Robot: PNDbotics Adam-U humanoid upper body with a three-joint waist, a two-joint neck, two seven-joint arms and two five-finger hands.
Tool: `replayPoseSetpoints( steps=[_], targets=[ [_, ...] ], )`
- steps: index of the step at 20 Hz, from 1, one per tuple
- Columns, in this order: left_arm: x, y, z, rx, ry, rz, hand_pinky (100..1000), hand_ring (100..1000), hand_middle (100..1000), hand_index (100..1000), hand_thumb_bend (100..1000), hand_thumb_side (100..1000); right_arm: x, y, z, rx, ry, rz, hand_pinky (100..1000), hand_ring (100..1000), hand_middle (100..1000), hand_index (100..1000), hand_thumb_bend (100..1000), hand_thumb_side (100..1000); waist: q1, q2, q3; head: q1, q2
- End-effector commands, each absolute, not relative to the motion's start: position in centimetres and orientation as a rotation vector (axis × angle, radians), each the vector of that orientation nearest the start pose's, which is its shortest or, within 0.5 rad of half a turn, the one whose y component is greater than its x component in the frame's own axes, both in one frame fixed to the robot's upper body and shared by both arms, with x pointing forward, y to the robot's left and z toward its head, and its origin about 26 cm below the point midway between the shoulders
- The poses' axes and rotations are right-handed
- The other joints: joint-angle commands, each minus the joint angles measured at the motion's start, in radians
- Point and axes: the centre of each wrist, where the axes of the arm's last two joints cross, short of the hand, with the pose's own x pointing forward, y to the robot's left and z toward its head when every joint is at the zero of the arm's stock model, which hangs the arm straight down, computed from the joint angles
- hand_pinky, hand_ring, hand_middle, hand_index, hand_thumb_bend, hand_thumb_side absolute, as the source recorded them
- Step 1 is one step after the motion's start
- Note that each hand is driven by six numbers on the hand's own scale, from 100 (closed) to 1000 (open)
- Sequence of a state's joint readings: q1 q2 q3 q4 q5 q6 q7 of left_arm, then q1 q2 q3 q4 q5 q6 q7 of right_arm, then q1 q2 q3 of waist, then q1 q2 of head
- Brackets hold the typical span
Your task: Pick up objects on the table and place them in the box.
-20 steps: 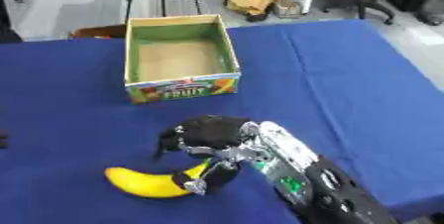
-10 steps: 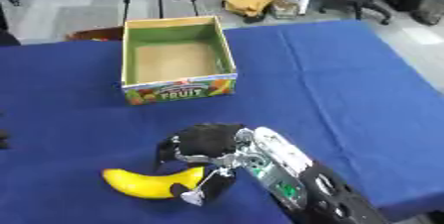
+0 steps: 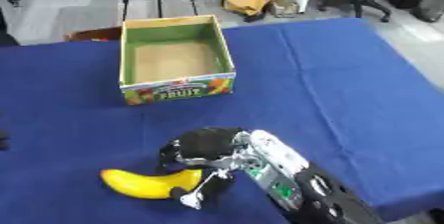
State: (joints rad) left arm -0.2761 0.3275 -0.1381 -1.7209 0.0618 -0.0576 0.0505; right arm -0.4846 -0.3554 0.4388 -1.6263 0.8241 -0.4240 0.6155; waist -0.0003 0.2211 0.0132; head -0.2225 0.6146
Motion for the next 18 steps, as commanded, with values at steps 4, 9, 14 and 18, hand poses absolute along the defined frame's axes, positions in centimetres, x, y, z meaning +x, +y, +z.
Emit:
replayPoseSetpoints(
  steps=[4,9,14,18],
  targets=[
    [33.05,25.03,12.84,0.069,-2.040,-0.388,505,550,678,717,558,828,35.13,-16.81,12.70,0.505,2.103,-2.780,646,857,772,841,100,500,0.004,-0.013,0.002,-0.006,-0.004],
    [33.06,25.03,12.87,0.069,-2.042,-0.387,505,550,679,717,558,828,35.28,-16.82,12.36,0.522,2.073,-2.778,654,857,779,853,100,573,0.004,-0.013,0.002,-0.006,-0.006],
    [33.05,25.05,12.89,0.070,-2.043,-0.386,504,551,680,717,557,829,35.41,-16.89,12.20,0.542,2.048,-2.774,659,858,781,854,100,604,0.005,-0.015,0.003,-0.009,-0.008],
    [33.05,25.03,12.90,0.068,-2.043,-0.385,504,551,680,718,557,829,35.48,-16.83,12.04,0.543,2.016,-2.778,666,858,782,855,100,635,0.005,-0.015,0.005,-0.010,-0.009]
  ],
)
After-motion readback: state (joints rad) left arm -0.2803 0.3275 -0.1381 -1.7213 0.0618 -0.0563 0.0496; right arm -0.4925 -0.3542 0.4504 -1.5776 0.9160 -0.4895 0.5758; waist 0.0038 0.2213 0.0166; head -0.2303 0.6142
